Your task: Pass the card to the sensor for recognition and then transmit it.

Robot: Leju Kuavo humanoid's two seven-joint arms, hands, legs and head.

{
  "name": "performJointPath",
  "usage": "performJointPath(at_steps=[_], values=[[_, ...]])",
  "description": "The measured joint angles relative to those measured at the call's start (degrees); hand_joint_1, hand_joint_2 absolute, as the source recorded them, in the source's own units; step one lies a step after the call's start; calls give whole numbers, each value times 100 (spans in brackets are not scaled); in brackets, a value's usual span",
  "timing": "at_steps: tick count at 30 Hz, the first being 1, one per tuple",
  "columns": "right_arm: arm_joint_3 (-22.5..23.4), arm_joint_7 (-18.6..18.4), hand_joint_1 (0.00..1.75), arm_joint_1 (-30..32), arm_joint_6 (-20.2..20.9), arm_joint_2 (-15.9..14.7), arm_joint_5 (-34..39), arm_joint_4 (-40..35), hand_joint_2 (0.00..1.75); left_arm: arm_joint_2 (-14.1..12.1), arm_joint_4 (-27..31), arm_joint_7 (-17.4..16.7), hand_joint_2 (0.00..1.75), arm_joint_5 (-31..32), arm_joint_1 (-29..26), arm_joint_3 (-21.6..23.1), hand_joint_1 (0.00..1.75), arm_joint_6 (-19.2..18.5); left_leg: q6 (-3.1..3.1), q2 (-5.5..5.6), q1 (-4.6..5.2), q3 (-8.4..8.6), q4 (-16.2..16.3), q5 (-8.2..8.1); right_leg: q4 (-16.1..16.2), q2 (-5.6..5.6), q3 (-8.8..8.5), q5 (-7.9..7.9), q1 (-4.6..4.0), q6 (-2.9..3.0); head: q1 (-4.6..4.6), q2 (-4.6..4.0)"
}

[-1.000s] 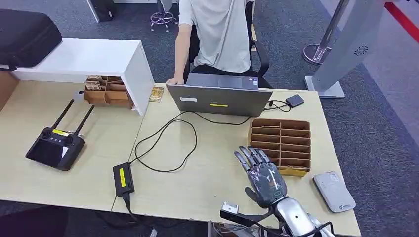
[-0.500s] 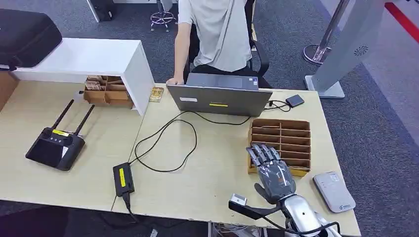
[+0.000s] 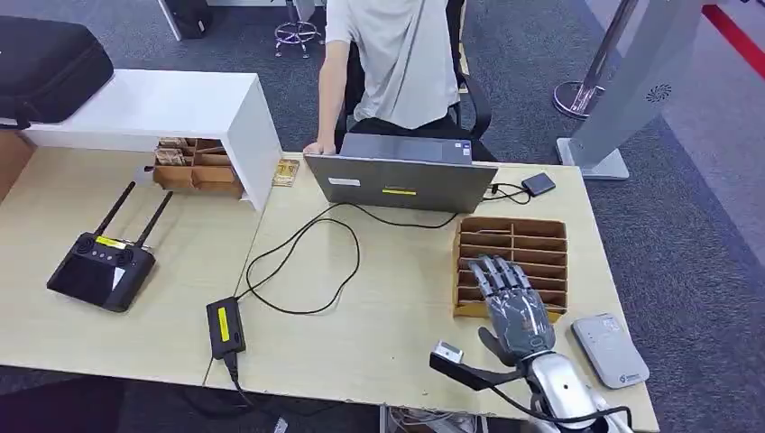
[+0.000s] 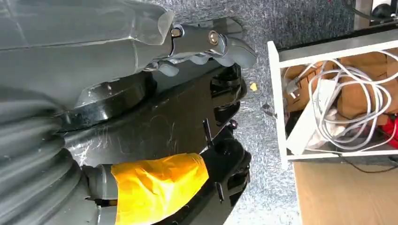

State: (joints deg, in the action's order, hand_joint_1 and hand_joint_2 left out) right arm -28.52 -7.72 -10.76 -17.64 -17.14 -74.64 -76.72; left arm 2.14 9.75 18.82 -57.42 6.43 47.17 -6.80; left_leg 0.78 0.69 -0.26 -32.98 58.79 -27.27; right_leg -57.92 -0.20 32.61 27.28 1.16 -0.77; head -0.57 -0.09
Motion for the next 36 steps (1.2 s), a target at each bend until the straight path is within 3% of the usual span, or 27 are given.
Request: performJointPath(at_steps=[9,10,11,12,26,32,34,35,36], values=[[207,15,0,184,-59,-42,24,-166,175,0,0,6,175,-37,-4,0,0,-13,0,0,0,0,0,0,0,0,1,0,-1,0,-2,0],[223,24,108,205,-55,-44,26,-192,175,0,0,7,175,-42,-6,0,0,-22,0,0,-1,0,0,0,0,0,1,0,-1,0,0,0],[240,35,171,221,-52,-44,28,-208,175,0,0,7,175,-48,-6,0,0,-28,0,0,-1,0,0,0,0,0,1,0,-1,0,-2,0],[256,35,175,233,-52,-44,35,-212,175,0,0,7,175,-55,-5,0,0,-33,0,0,-1,0,0,0,0,0,1,0,-1,0,-2,0],[350,199,173,353,52,-74,273,-308,175,0,0,11,175,-127,-12,-2,0,-107,0,0,0,0,0,0,0,0,0,0,0,0,0,0],[430,271,157,398,127,-81,400,-354,175,0,0,15,175,-138,-15,0,0,-149,0,0,0,0,0,0,0,0,0,0,0,0,0,0],[437,271,127,408,127,-83,402,-365,175,0,0,15,175,-138,-15,0,0,-155,0,0,0,0,0,0,0,0,0,0,0,0,0,0],[437,271,0,413,127,-85,402,-374,175,0,0,15,175,-138,-15,0,0,-155,0,0,0,0,0,0,0,0,0,0,0,0,0,0],[437,271,0,416,127,-87,402,-380,175,0,0,15,175,-138,-15,0,0,-157,0,0,0,0,0,0,0,0,0,0,0,0,0,0]])
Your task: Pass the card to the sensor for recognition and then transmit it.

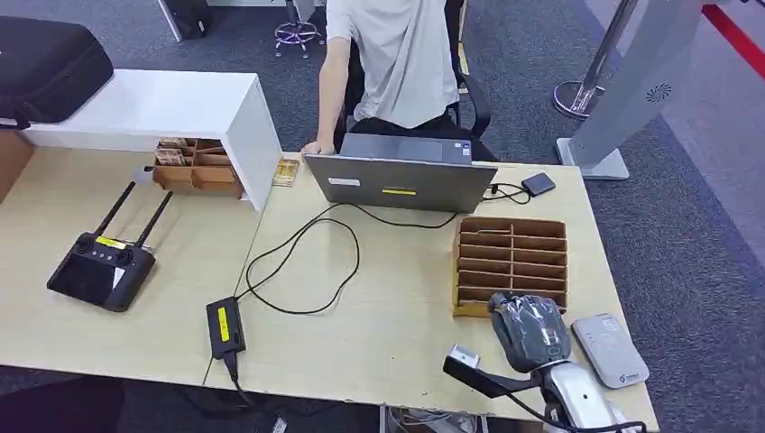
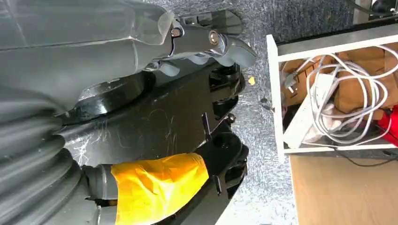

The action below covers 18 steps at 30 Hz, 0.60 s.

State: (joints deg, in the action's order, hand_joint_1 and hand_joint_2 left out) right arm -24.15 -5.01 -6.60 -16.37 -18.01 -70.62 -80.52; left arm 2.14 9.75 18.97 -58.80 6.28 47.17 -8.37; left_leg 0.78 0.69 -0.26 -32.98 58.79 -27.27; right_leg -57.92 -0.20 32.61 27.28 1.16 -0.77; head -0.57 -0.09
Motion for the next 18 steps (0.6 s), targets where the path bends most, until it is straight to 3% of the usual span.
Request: performJointPath(at_steps=[18], values=[[-7,13,0,18,18,-2,-4,-4,175,0,0,0,175,-4,0,0,0,-55,0,0,0,-1,0,0,0,0,0,0,0,0,-2,0]])
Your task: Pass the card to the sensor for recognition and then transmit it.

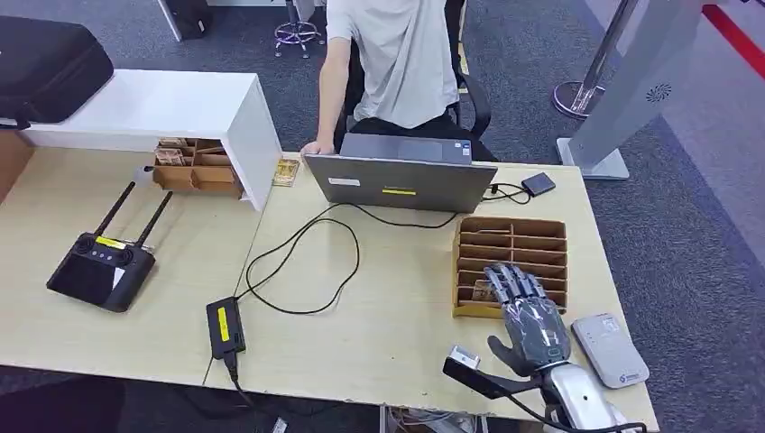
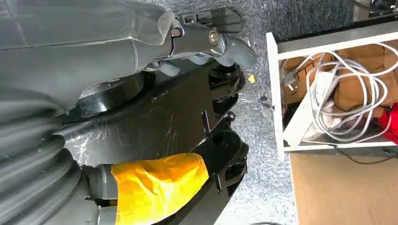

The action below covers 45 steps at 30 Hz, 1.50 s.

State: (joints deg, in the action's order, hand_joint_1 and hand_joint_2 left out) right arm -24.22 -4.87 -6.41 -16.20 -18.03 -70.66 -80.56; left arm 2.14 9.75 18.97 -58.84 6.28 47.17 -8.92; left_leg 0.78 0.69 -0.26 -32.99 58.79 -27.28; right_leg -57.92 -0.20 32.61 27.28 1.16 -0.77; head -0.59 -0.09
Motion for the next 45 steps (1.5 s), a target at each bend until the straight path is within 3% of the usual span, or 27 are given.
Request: performJointPath(at_steps=[25,45], values=[[-136,-48,0,-264,-26,85,-68,345,175,2,0,-2,175,13,4,0,0,-68,0,1,0,0,0,0,0,-1,0,0,0,0,0,0],[610,-160,0,-36,-125,-118,-31,566,175,2,0,59,175,-4,-4,0,0,-83,0,1,1,0,0,0,1,-1,1,0,0,0,0,0]])
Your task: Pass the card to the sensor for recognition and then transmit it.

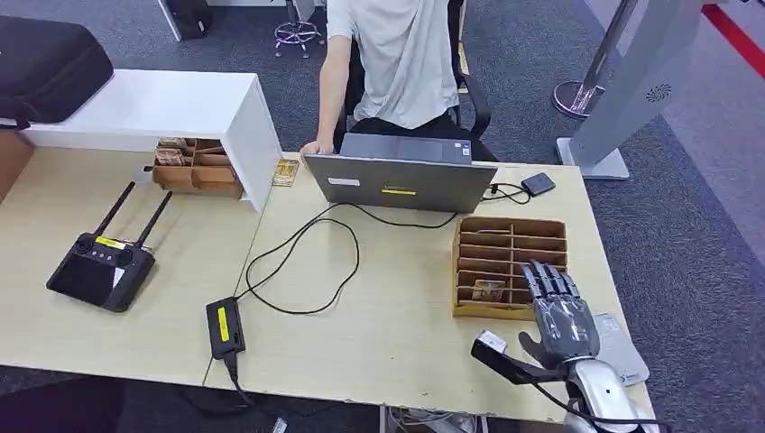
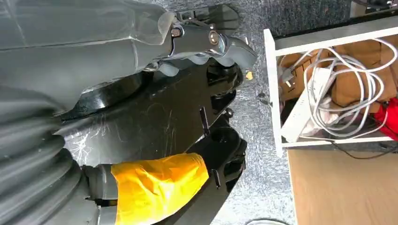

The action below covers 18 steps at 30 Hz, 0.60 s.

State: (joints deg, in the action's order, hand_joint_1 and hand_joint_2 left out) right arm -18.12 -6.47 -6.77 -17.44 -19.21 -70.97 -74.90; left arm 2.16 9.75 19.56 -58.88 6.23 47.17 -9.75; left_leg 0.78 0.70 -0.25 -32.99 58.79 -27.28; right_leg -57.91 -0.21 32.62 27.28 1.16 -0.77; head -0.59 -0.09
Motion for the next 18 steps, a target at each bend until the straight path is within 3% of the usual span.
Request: performJointPath(at_steps=[6,18], values=[[159,48,0,53,4,-4,-15,-2,175,0,0,2,175,-9,-1,0,0,-20,0,-1,0,0,0,0,0,1,0,0,0,0,2,0],[39,184,0,-65,46,142,-173,171,175,44,0,2,175,-9,2,0,0,-105,0,-1,0,-2,0,0,-1,1,0,0,0,0,0,0]])
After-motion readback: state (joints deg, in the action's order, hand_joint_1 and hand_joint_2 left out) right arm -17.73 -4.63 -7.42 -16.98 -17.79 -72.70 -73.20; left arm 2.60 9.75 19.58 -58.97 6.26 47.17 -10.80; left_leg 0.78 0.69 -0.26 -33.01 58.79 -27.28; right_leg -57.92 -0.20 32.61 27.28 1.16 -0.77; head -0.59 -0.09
